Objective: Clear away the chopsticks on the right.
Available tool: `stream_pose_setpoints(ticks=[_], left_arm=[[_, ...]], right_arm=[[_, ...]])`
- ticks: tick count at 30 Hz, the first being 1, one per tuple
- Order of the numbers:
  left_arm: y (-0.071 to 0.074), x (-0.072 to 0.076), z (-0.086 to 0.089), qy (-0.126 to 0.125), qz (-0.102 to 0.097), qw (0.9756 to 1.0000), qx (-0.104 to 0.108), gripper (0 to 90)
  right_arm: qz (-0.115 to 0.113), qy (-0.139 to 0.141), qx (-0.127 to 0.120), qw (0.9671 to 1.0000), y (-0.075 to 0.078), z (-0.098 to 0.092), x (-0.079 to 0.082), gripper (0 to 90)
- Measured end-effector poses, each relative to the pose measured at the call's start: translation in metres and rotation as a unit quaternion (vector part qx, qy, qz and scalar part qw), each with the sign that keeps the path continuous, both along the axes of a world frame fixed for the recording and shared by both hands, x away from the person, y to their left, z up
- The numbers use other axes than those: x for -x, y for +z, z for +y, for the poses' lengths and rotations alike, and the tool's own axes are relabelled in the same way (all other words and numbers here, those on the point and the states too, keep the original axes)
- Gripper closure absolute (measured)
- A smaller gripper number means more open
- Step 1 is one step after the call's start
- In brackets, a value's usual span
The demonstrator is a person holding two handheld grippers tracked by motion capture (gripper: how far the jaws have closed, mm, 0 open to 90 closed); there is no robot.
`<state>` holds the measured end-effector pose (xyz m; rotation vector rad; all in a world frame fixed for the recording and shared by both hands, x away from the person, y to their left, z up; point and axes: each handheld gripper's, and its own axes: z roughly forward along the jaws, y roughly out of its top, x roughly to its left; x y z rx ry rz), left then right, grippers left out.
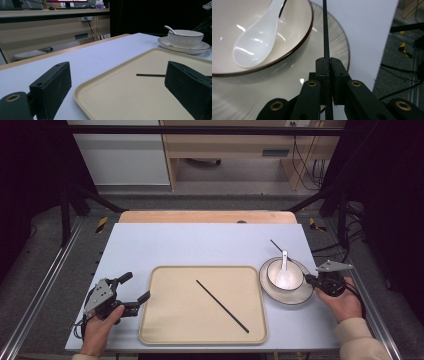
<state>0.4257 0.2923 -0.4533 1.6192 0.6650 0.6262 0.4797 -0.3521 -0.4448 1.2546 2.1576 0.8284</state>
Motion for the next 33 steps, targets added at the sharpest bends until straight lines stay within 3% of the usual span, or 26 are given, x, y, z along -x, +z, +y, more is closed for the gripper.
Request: stream_pose_setpoints(ticks=[2,6,9,12,13,18,20,33], left_arm=[[0.000,0.000,0.000,0.002,0.001,1.0000,0.003,6.9],[0.000,0.000,0.001,0.002,0.000,1.0000,-0.001,6.9],[0.000,0.000,0.000,0.001,0.000,1.0000,-0.002,6.8],[0.001,0.000,0.000,0.001,0.000,1.0000,-0.002,6.9],[0.000,0.000,0.001,0.001,-0.001,1.0000,-0.001,6.9],[0.001,0.000,0.001,0.002,-0.002,1.0000,-0.001,6.9],[0.001,0.001,0.001,0.002,-0.001,1.0000,-0.003,6.9],[0.001,0.001,0.001,0.002,-0.002,1.0000,-0.003,6.9]], right_arm=[[-0.029,-0.029,-0.007,0.9991,0.013,0.001,0.007,85.6],[-0.073,-0.036,-0.017,0.9965,0.035,0.014,0.024,85.6],[-0.096,-0.020,-0.018,0.9950,0.048,0.030,0.038,85.6],[-0.100,-0.009,-0.022,0.9947,0.055,0.042,0.046,85.5],[-0.105,0.006,-0.022,0.9942,0.060,0.053,0.053,85.6],[-0.103,0.028,-0.025,0.9940,0.066,0.078,0.064,85.6],[-0.090,0.048,-0.023,0.9945,0.065,0.096,0.068,85.6],[-0.037,0.099,-0.017,0.9943,0.042,0.140,0.071,85.6]])
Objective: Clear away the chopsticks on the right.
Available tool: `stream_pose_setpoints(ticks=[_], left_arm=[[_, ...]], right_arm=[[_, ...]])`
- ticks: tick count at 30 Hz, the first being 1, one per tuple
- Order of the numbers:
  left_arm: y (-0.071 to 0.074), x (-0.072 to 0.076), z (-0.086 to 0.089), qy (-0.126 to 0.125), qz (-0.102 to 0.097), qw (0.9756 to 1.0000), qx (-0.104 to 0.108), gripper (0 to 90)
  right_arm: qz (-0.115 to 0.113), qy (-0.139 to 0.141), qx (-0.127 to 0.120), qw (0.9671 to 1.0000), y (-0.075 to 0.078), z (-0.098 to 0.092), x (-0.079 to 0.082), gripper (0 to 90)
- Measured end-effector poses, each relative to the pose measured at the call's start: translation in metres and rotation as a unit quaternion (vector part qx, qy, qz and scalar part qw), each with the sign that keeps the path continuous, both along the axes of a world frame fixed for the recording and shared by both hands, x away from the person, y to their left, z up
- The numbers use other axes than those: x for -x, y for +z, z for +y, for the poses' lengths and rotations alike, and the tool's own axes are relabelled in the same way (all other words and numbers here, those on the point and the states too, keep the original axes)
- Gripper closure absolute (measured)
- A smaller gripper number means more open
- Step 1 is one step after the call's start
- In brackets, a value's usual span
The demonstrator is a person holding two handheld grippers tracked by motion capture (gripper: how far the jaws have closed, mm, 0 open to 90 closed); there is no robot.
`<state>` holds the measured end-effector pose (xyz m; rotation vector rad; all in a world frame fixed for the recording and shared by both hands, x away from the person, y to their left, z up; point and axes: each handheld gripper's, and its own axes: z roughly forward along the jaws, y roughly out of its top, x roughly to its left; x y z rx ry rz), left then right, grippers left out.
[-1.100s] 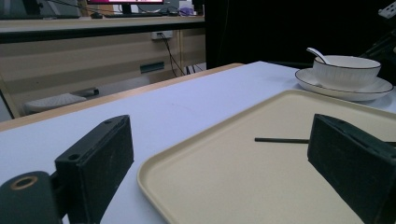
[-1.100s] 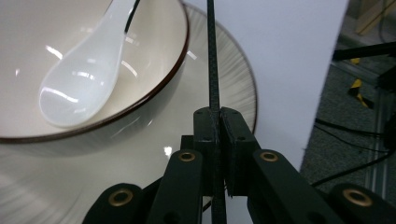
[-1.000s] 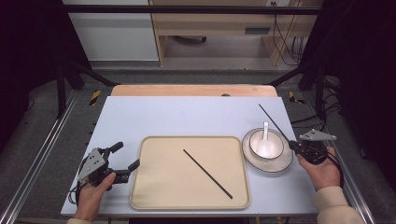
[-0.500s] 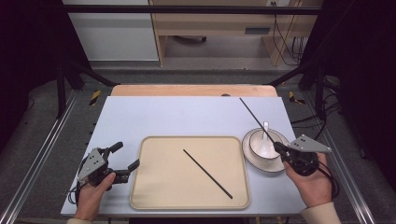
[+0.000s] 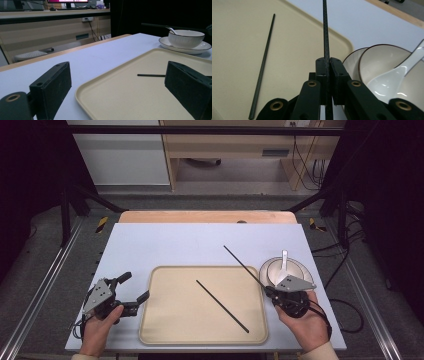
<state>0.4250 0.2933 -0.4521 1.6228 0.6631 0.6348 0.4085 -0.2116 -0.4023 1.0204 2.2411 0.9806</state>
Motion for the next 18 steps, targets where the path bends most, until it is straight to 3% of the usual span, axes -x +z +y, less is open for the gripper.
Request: stream_pose_setpoints(ticks=[18], left_arm=[[0.000,0.000,0.000,0.000,-0.001,1.0000,-0.001,6.8]], right_arm=[[0.058,0.034,0.008,0.9977,-0.029,0.030,0.006,85.6]])
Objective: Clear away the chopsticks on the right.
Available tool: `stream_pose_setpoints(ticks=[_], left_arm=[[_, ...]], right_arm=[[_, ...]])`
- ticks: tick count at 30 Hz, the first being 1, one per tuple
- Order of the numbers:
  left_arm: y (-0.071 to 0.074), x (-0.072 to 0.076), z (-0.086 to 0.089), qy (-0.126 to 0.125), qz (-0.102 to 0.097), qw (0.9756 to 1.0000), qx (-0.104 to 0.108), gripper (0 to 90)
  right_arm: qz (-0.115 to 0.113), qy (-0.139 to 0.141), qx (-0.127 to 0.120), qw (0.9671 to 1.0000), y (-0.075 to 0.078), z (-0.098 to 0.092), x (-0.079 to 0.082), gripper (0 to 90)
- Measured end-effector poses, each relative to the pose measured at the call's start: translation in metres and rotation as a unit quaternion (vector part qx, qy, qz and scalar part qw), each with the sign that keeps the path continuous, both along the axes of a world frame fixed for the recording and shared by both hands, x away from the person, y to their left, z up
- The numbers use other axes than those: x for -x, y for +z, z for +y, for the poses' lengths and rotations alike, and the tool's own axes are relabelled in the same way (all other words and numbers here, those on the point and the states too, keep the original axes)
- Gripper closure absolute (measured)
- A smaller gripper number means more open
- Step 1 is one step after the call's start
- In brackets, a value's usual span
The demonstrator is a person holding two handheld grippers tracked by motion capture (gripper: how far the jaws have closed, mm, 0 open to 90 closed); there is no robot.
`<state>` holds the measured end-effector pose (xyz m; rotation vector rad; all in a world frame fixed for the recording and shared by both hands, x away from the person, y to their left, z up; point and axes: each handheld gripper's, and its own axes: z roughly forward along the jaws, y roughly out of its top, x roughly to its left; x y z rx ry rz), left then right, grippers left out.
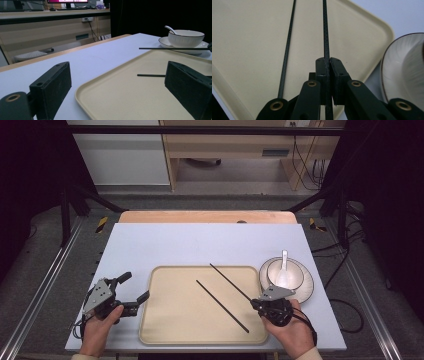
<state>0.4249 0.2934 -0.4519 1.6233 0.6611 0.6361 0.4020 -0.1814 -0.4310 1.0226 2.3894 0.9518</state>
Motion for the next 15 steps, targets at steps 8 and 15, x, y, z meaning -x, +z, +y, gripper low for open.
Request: stream_pose_setpoints(ticks=[8,15], left_arm=[[0.000,0.000,0.000,-0.001,-0.001,1.0000,0.000,6.9],[0.000,0.000,0.000,-0.001,-0.001,1.0000,-0.001,6.9]], right_arm=[[0.020,0.005,0.001,0.9998,-0.011,0.008,0.002,85.5],[0.043,0.010,0.004,0.9990,-0.018,0.015,0.003,85.5]])
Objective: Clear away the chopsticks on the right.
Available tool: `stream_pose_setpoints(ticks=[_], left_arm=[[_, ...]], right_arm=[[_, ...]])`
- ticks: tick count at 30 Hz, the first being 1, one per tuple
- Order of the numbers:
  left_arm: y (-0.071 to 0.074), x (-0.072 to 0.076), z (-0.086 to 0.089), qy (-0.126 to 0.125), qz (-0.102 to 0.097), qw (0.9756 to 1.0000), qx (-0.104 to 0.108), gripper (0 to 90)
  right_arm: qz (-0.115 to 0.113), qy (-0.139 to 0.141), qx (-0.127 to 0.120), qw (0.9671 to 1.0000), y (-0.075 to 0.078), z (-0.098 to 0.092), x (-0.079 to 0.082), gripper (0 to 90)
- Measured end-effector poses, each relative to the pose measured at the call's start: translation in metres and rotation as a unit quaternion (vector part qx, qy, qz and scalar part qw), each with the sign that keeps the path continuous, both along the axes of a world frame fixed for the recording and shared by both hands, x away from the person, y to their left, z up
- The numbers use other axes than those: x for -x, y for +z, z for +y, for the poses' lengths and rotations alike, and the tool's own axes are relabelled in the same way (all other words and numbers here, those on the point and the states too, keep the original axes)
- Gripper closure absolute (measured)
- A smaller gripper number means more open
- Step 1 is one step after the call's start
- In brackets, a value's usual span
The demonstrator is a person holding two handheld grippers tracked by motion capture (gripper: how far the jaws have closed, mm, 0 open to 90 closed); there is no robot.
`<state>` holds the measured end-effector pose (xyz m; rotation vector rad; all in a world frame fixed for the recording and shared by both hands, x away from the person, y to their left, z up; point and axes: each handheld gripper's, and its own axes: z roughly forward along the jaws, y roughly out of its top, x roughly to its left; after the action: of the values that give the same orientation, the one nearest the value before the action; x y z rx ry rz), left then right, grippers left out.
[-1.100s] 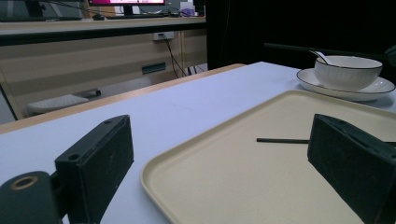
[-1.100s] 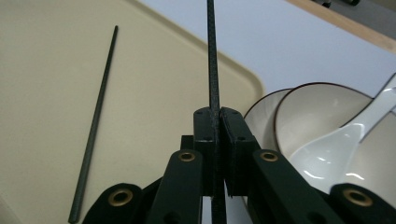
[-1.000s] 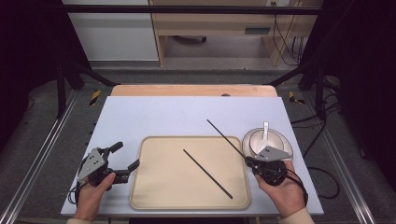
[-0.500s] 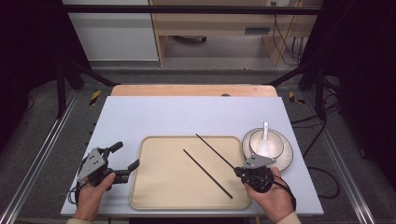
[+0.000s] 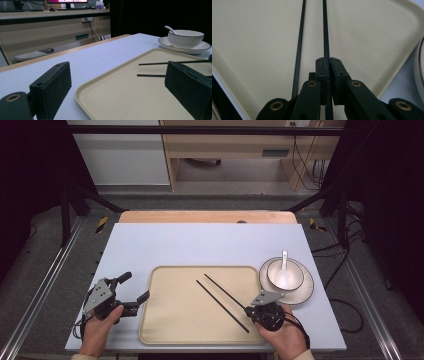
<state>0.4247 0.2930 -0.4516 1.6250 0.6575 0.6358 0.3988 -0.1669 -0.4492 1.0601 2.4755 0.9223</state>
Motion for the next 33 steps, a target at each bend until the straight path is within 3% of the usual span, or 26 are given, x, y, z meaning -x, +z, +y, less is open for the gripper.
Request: stream_pose_setpoints(ticks=[9,24,25,28,31,33], left_arm=[[0.000,0.000,-0.001,-0.001,-0.001,1.0000,-0.001,6.9],[0.000,0.000,-0.001,-0.001,-0.001,1.0000,-0.004,6.9],[0.001,0.000,-0.001,0.000,-0.003,0.9999,-0.013,6.9],[0.002,0.001,-0.004,-0.002,0.001,0.9996,-0.029,7.6],[0.003,0.003,-0.011,-0.012,0.007,0.9988,-0.046,8.5],[0.005,0.004,-0.017,-0.024,0.020,0.9986,-0.043,8.6]], right_arm=[[0.029,-0.006,-0.007,0.9995,-0.009,0.011,-0.001,85.5],[0.044,-0.001,-0.026,0.9987,-0.013,0.015,0.001,82.3],[0.044,-0.001,-0.029,0.9986,-0.014,0.014,0.001,81.8],[0.035,-0.001,-0.034,0.9988,-0.013,0.012,0.001,77.6],[0.008,0.000,-0.058,0.9983,-0.011,0.008,0.001,68.0],[-0.017,-0.001,-0.074,0.9971,-0.009,0.005,0.001,62.2]])
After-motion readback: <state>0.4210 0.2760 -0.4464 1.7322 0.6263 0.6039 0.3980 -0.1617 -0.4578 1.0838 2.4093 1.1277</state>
